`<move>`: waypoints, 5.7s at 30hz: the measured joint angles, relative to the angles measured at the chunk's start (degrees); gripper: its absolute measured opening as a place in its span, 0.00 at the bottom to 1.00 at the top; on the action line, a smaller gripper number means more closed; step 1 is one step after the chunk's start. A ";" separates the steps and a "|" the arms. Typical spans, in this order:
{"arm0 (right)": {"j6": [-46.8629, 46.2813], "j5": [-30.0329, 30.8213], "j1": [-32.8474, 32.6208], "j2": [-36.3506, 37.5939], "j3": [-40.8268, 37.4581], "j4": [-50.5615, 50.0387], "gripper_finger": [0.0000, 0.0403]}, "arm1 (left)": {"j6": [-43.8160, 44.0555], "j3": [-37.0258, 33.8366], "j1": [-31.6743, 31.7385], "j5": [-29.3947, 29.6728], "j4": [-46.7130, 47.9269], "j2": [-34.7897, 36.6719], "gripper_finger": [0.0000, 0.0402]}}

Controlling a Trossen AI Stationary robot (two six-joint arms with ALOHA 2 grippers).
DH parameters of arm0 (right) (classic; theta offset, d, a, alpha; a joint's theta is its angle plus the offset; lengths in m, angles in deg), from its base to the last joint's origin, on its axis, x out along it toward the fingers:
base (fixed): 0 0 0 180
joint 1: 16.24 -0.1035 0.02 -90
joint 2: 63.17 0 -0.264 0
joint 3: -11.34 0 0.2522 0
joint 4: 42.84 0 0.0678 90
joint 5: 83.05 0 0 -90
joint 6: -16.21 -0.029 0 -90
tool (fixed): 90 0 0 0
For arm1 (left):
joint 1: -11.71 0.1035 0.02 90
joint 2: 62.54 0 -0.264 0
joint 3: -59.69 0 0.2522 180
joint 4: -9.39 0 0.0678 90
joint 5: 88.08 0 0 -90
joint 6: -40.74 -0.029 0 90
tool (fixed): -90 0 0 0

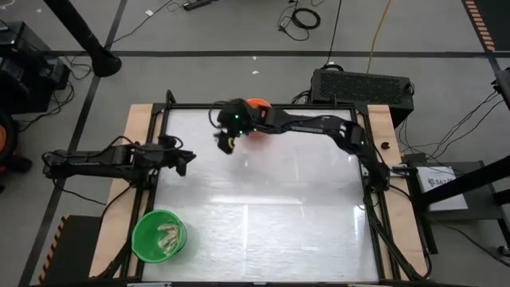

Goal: Sort candy by brand, put in halloween buckets
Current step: Put the white chocolate bar into the green bucket, then return to Home Position

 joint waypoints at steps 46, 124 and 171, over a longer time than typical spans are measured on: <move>-8.60 21.42 -0.24 -25.16 18.15 -3.85 0.41 | -0.49 3.60 22.95 -16.08 0.44 -13.91 0.29; 25.36 18.36 -31.77 -22.30 21.10 20.50 0.00 | -6.56 0.72 22.85 -13.44 0.43 -16.99 0.29; 10.28 0.38 -28.19 -22.86 21.00 26.31 0.41 | -8.34 0.72 22.36 -12.90 -2.01 -16.96 0.29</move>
